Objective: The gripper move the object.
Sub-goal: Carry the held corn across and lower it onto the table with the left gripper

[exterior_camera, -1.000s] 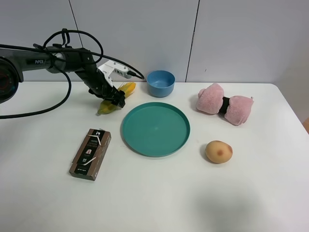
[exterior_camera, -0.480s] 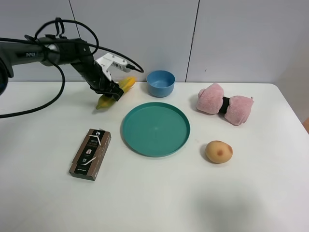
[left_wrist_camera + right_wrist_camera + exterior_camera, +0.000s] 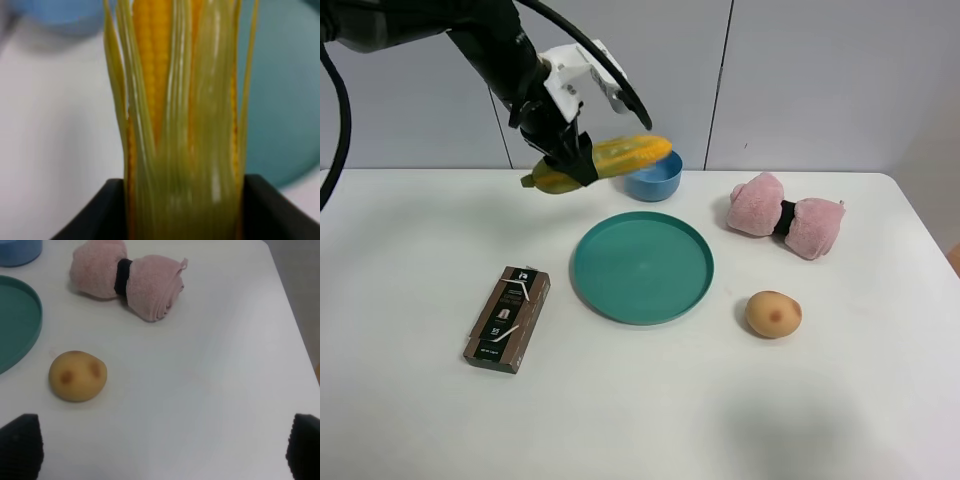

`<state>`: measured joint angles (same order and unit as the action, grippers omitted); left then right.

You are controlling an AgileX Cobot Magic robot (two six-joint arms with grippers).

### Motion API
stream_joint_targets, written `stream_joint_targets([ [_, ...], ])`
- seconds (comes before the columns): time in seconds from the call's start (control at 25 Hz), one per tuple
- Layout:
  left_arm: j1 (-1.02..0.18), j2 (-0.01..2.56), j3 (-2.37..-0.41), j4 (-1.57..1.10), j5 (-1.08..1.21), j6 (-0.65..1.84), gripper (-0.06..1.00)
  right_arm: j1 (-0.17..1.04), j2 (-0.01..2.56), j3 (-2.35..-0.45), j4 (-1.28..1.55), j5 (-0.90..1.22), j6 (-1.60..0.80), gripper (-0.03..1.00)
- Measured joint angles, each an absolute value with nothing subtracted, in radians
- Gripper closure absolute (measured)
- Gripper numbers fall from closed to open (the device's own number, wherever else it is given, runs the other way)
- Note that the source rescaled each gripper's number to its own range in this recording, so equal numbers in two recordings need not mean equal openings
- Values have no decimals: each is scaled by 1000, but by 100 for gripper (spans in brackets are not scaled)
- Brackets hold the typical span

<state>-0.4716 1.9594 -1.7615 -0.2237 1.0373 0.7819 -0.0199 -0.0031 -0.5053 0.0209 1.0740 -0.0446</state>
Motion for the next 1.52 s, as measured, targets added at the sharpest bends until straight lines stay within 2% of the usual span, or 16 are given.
stream_joint_targets([
  [0.2,-588,1964,-1757,-224,1100,827,94,-20,-3,-505,21,1074,-45,-3],
  [0.52,-734,1965,-1591,-228,918,893,94,-20,-3,-505,21,1074,-45,-3],
  [1.0,-835,1919,-1212,-260,588,906,94,-20,-3,-505,21,1074,-45,-3],
  [1.32,-876,1916,-1106,-319,362,892,94,-20,-3,-505,21,1074,-45,-3],
  [1.52,-877,1915,-1067,-321,332,871,94,-20,-3,-505,21,1074,-45,-3],
])
